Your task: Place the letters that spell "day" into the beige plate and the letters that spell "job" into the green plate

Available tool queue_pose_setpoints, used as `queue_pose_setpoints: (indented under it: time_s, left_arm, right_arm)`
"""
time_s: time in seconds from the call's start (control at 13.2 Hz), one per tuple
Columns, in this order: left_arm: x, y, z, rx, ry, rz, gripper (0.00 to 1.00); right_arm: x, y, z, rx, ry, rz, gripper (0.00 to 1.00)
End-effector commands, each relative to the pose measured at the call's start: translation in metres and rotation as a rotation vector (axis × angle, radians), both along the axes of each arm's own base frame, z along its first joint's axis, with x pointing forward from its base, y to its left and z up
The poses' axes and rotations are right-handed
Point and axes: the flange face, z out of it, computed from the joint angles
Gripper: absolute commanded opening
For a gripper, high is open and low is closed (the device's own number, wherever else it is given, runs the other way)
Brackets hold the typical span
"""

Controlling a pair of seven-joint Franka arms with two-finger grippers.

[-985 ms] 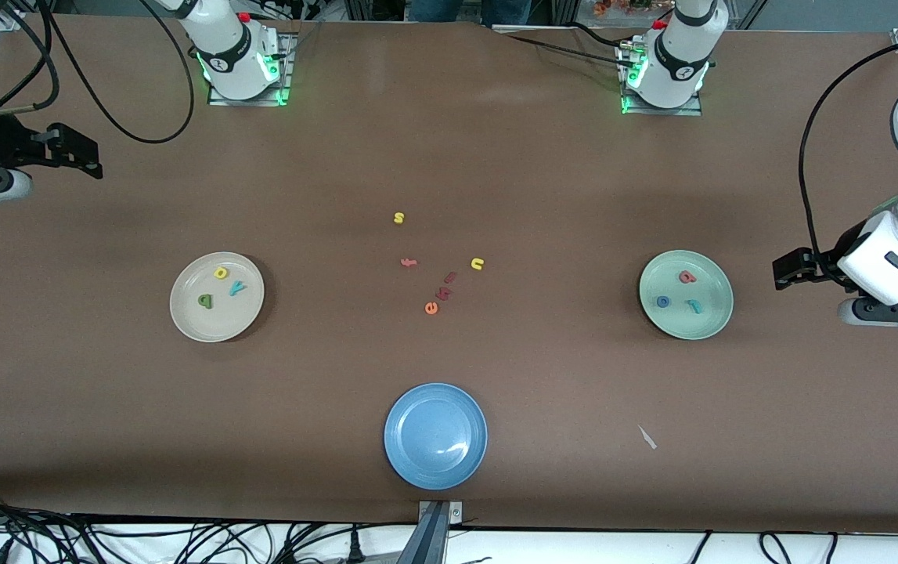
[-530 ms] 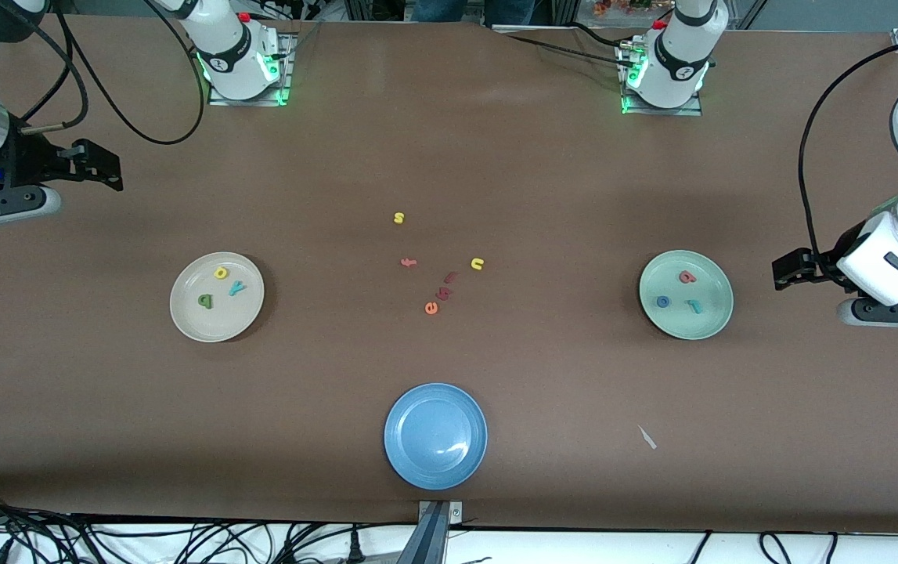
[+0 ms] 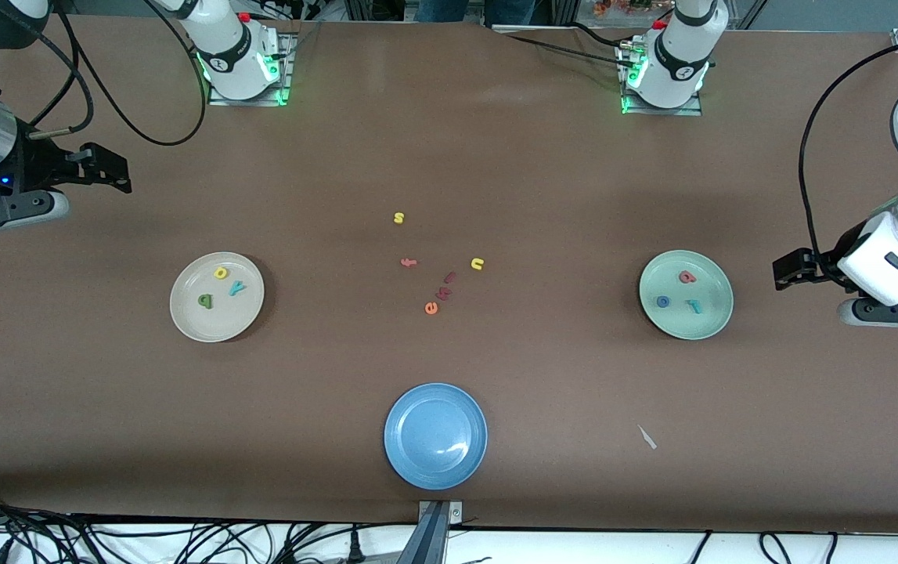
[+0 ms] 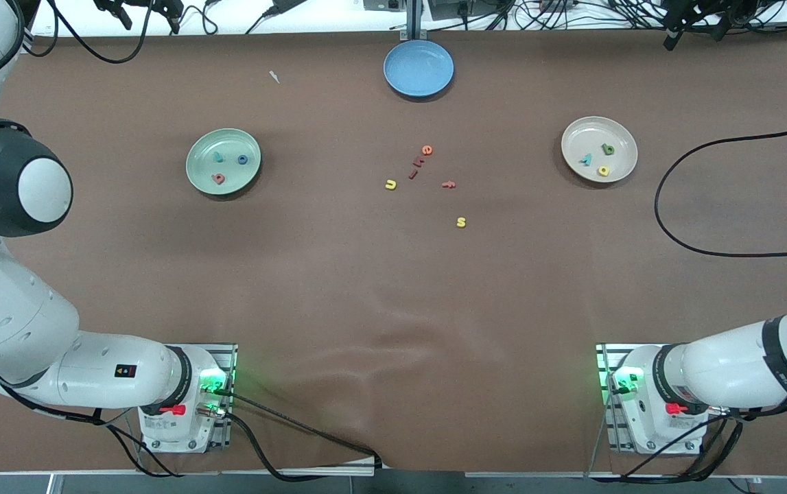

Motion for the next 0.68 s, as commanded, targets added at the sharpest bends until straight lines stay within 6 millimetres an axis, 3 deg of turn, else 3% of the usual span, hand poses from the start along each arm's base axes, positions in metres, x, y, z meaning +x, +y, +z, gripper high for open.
queue_pose_setpoints:
  time_s: [0.0, 0.61]
  left_arm:
    - [0.001, 0.0042, 0.0038, 0.021, -0.01, -0.007, 1.0]
    - [0.0004, 0.0043, 0.0045, 0.012, -0.008, -0.001, 1.0]
  right_arm:
    - [0.0005, -0.003, 0.0021, 0.032, -0.006, -0.025, 1.0]
    - [0.0014, 0.0023, 0.0015, 0.031, -0.005, -0.016, 0.99]
